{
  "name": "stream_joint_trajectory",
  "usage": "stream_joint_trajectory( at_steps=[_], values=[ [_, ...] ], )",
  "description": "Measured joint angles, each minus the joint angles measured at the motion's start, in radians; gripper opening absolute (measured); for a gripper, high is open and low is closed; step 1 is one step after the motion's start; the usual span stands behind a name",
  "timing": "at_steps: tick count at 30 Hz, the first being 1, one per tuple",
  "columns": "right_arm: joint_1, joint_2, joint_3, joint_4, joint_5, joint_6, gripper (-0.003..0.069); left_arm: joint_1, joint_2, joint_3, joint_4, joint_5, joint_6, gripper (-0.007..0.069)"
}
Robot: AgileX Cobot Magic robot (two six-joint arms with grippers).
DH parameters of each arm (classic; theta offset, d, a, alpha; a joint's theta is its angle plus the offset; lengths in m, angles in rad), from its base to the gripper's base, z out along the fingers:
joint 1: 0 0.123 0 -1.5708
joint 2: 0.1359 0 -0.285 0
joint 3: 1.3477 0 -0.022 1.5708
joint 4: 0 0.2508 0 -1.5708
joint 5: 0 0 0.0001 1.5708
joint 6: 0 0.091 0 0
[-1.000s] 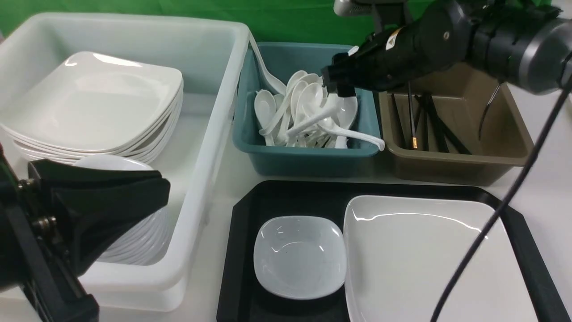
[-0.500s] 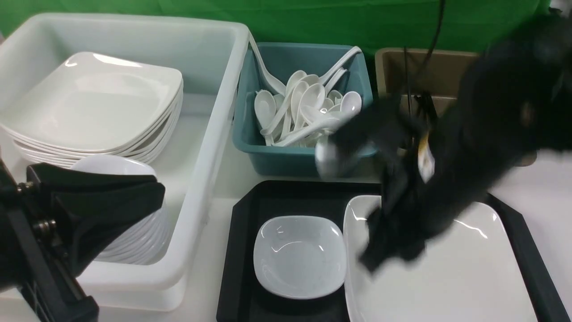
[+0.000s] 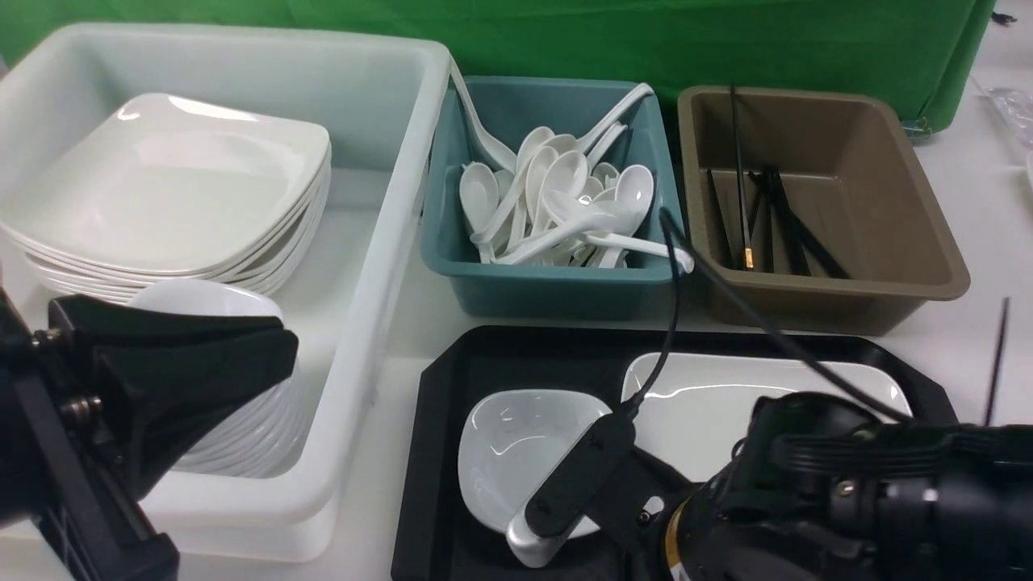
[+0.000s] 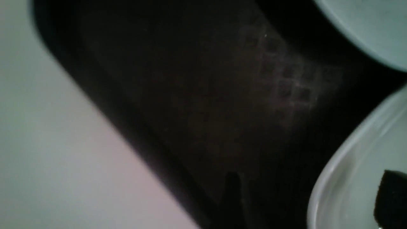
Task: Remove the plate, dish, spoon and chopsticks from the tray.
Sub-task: Use the right arm to grab a plate from the dinner plate
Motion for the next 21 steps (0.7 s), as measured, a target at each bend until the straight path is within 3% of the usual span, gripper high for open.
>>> stream_joint_trajectory(
  at_steps=[9,16,21],
  values=[
    [-0.019,0.044,0.000,-0.014,0.004,0.003,0.0559,0.000,0.000,0.000,0.000,0.000,0.000,0.0017],
    [-0.021,0.044,0.000,-0.065,0.001,0.003,0.0388,0.000,0.000,0.000,0.000,0.000,0.000,0.0017],
    [-0.021,0.044,0.000,-0.073,-0.006,0.004,0.0372,0.000,0.000,0.000,0.000,0.001,0.000,0.0017]
  ],
)
